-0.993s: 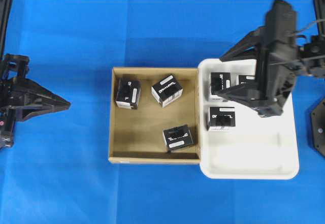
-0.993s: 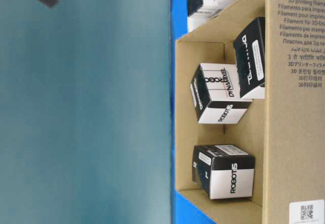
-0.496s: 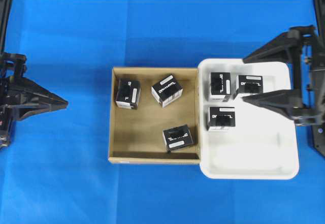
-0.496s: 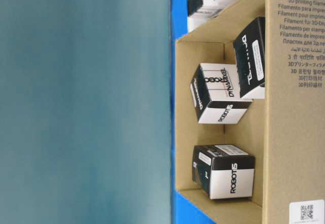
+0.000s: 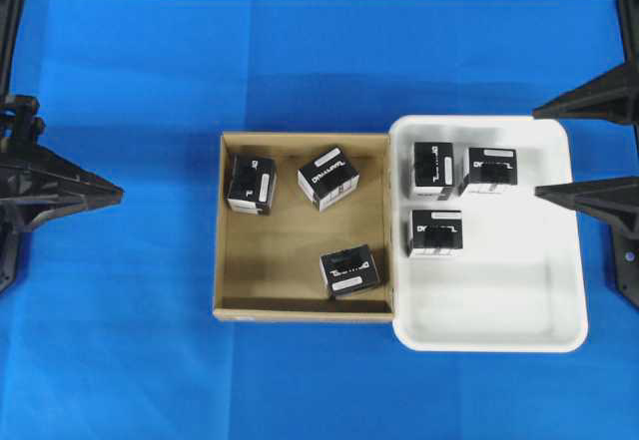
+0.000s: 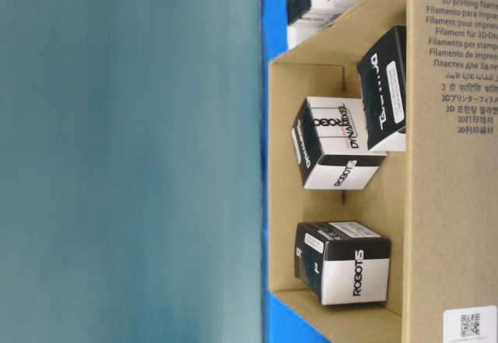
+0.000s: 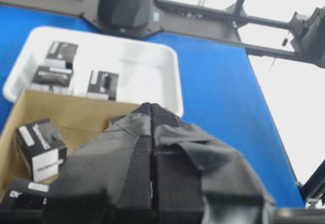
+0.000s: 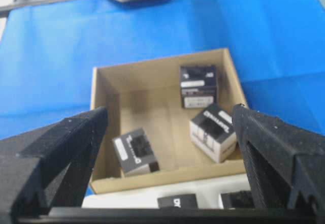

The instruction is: Pick a box that is randomly placed inside the cardboard box.

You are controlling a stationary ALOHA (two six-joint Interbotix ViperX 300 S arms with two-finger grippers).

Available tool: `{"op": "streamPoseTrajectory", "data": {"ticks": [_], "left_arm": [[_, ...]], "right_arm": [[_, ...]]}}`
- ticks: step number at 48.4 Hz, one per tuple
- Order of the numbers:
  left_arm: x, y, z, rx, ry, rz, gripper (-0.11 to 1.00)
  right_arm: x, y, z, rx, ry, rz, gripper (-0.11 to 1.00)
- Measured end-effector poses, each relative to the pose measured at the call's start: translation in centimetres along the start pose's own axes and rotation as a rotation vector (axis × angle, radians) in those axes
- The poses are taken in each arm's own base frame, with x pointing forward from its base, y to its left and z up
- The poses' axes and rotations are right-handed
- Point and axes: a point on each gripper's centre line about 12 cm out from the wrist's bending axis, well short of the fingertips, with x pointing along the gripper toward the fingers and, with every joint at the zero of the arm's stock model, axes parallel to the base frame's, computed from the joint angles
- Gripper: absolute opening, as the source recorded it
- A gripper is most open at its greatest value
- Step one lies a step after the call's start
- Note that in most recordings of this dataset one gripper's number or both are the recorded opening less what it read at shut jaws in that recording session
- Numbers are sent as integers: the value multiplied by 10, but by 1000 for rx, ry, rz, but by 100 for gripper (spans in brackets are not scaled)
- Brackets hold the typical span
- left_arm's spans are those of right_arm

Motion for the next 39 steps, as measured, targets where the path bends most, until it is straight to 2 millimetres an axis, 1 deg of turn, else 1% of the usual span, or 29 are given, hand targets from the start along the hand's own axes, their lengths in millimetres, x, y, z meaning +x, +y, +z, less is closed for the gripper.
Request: {"op": "streamPoseTrajectory", "data": {"ticks": [5,14,21,39], "left_arm": [[0,0,1,15,0,0,-7],[-4,-4,17,57,-44,-10,-7],[-9,-5,23,60,-63,-12,-7],[-14,-5,23,62,-43,-12,-7]], "right_arm": [[-6,0,-1,-1,-18,2,98],[-15,0,-1,-2,-46,4,98],[-17,0,-1,-2,-55,5,98],[-17,0,-3,-2,-52,5,98]]}}
